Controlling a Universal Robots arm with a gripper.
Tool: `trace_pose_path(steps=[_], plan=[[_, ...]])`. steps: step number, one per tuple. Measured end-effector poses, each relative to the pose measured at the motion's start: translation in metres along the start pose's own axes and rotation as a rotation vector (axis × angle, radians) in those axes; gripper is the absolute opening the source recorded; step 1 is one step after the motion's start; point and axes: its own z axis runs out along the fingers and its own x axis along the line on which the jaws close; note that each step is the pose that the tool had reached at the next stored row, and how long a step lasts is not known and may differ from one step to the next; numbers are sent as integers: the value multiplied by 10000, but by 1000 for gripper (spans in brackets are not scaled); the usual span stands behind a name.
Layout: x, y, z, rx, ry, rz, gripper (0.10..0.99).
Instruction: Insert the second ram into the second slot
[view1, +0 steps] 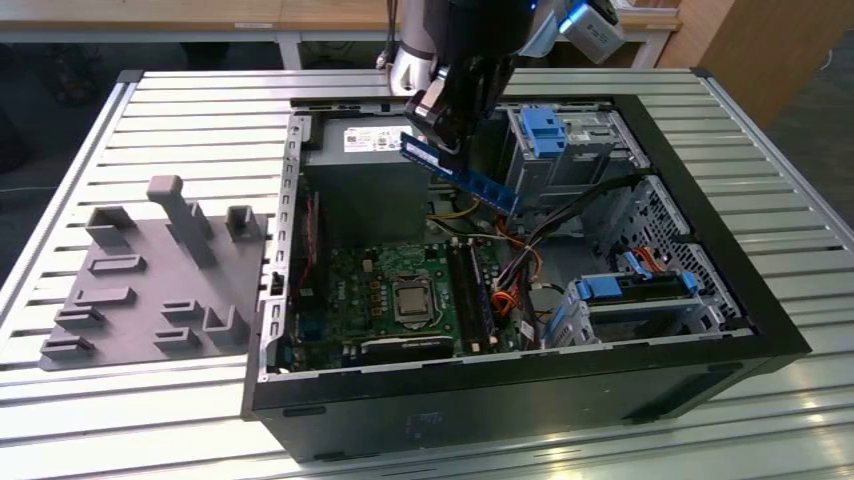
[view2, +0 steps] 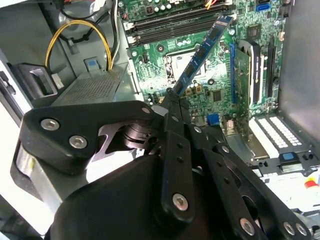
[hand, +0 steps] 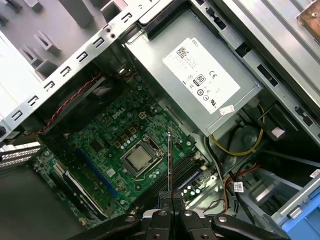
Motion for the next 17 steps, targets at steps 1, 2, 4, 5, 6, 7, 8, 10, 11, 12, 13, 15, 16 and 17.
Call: trace_pose_path(steps=[1, 2, 4, 5, 6, 7, 8, 10, 11, 12, 13, 15, 16, 17], plan=[[0, 0, 0, 1, 0, 87, 114], [0, 0, 1, 1, -1, 171, 114], [0, 0, 2, 4, 1, 339, 114], [0, 0, 2, 5, 1, 419, 114], [0, 0, 2, 5, 1, 502, 114], [0, 0, 2, 4, 0, 588, 114], [0, 0, 3, 4, -1, 682, 114], [0, 0, 3, 4, -4, 864, 114], [0, 0, 3, 2, -6, 949, 114], [0, 0, 4, 1, -9, 1035, 114], [0, 0, 4, 0, -11, 1129, 114], [0, 0, 4, -2, -14, 1371, 114], [0, 0, 5, -4, -18, 1541, 114], [0, 0, 6, -6, -21, 1717, 114]])
